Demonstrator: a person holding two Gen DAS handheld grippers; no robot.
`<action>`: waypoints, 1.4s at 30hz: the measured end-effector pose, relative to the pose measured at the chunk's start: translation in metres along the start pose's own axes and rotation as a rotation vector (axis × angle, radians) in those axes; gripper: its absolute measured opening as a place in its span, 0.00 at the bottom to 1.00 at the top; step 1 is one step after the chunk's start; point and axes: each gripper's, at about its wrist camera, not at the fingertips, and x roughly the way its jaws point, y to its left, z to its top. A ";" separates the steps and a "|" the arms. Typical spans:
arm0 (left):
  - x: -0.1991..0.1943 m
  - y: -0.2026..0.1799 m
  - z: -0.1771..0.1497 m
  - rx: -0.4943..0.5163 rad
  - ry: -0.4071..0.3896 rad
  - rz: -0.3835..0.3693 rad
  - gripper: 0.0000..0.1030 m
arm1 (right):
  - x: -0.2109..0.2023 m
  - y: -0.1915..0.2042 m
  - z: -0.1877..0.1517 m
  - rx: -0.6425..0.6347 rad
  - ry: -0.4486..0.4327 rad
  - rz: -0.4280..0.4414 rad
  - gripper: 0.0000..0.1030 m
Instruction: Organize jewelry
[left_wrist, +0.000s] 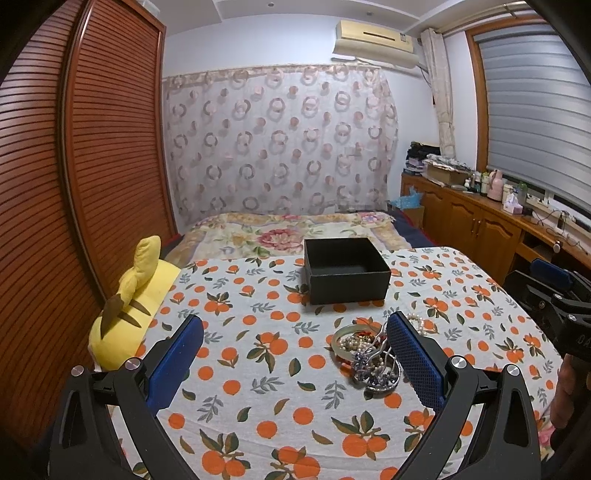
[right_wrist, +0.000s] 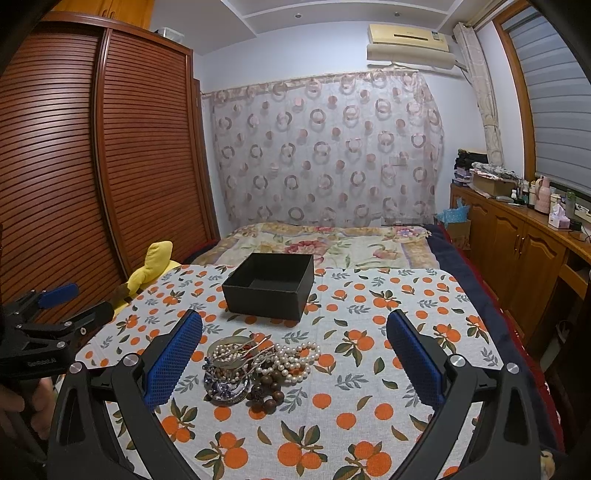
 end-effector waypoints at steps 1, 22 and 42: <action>0.000 0.000 0.000 -0.001 -0.001 -0.001 0.93 | 0.000 0.000 0.000 0.000 0.000 0.000 0.98; 0.004 -0.001 -0.002 0.001 0.001 -0.005 0.93 | 0.001 -0.001 -0.001 0.002 0.000 0.001 0.98; 0.006 -0.004 -0.003 0.005 -0.006 -0.006 0.93 | 0.000 0.000 0.000 0.001 -0.001 0.000 0.98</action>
